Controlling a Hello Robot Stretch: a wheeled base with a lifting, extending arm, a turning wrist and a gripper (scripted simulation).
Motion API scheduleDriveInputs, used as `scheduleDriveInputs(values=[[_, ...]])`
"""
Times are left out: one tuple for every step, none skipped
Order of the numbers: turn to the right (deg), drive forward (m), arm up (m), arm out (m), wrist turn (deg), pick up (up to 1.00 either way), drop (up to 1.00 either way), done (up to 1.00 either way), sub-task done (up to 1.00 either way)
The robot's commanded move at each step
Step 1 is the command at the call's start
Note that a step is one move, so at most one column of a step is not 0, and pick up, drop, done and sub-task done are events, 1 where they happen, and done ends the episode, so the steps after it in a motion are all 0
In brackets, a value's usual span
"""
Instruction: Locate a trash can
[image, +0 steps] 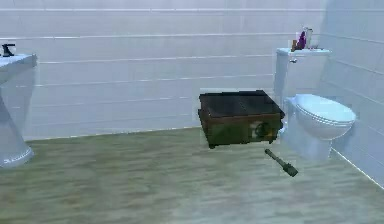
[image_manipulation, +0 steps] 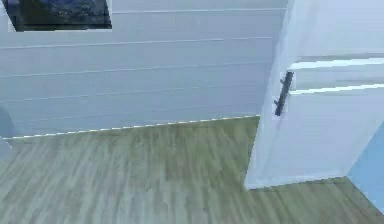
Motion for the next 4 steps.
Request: scheduleDriveInputs(values=[[0.0, 1.0, 0.0, 0.0, 0.0, 0.0, 0.0, 0.0, 0.0], [24.0, 0.0, 0.0, 0.0, 0.0, 0.0, 0.0, 0.0, 0.0], [0.0, 0.1, 0.0, 0.0, 0.0, 0.0, 0.0, 0.0, 0.0], [0.0, 0.0, 0.0, 0.0, 0.0, 0.0, 0.0, 1.0, 0.0]])
